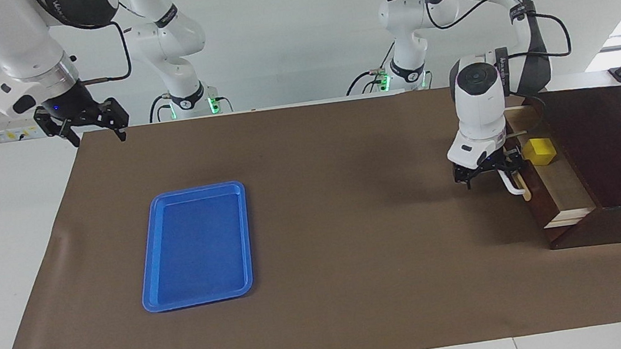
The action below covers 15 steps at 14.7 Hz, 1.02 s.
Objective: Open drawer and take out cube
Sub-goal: 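Pull the drawer handle away from the box with the left gripper, then release the handle with the left gripper while the right gripper advances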
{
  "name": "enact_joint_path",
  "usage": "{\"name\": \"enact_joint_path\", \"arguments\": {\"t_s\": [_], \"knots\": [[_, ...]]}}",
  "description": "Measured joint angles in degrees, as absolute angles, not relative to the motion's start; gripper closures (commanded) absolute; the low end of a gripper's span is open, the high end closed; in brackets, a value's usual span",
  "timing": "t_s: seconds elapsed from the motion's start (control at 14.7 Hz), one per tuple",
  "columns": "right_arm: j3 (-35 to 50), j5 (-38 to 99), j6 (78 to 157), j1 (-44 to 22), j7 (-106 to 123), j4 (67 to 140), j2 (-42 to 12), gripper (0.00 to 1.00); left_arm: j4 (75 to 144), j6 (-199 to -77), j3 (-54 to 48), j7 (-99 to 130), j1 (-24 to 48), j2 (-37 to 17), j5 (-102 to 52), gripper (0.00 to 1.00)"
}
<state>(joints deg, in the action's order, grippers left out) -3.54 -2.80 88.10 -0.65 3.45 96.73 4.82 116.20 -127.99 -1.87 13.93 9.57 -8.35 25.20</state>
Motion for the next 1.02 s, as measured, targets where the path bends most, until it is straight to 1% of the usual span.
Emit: {"name": "enact_joint_path", "arguments": {"t_s": [0.61,0.82,1.02], "knots": [[-3.2,-1.9,88.0,-1.0,5.5,97.6,5.0,0.0,116.2,-127.7,-1.7,17.7,13.2,-8.3,21.5,0.0],[-2.9,-1.3,88.0,-1.3,6.3,99.5,5.8,0.0,116.2,-127.7,-1.7,19.3,13.6,-8.3,21.1,0.0],[-2.7,0.3,89.9,-3.0,6.6,103.6,7.7,0.0,116.1,-127.5,-1.7,20.0,14.0,-8.3,21.1,0.0]]}}
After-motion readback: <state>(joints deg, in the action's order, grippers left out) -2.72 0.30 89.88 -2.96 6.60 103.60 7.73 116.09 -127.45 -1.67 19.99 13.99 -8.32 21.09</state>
